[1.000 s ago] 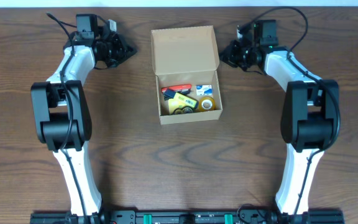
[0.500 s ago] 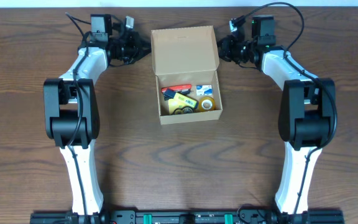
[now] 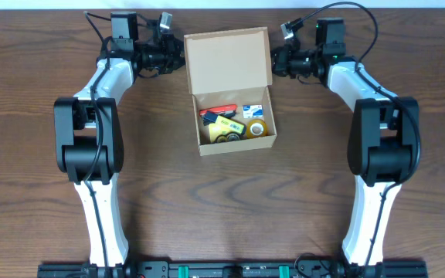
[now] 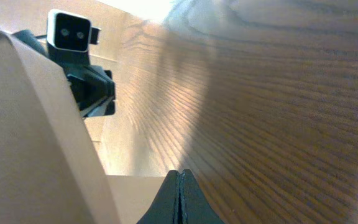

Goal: Pack container
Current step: 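Push the open lid forward with both grippers to close the box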

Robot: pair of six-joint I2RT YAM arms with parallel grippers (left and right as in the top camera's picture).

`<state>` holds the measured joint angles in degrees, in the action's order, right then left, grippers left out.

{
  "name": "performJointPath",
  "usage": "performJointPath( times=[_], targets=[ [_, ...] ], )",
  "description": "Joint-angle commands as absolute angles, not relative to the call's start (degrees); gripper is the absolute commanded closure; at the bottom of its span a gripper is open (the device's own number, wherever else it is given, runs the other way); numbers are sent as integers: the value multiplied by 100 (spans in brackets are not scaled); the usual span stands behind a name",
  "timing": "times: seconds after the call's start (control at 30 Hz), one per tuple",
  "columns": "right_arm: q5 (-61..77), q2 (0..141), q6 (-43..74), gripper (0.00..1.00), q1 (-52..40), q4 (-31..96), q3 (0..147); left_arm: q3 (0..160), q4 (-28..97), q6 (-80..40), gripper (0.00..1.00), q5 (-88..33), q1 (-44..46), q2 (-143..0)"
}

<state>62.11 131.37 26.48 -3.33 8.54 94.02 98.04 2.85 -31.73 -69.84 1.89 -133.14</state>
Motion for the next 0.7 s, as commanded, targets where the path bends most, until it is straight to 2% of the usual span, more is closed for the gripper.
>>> performJointPath(
  times=[0.0,0.27,0.67],
  targets=[
    [6543,13120,2512,98,-239,845,9714,10044,246,-3124,94,-7312,189,-13146],
    [6539,12674,2189,99,-217,1166,9791,10044,252,-2823,94,-7347,189,-12626],
    [5754,11959,224,98,-325,3520,9791,10044,316,-2528,94,-7957,191,-12195]
  ],
)
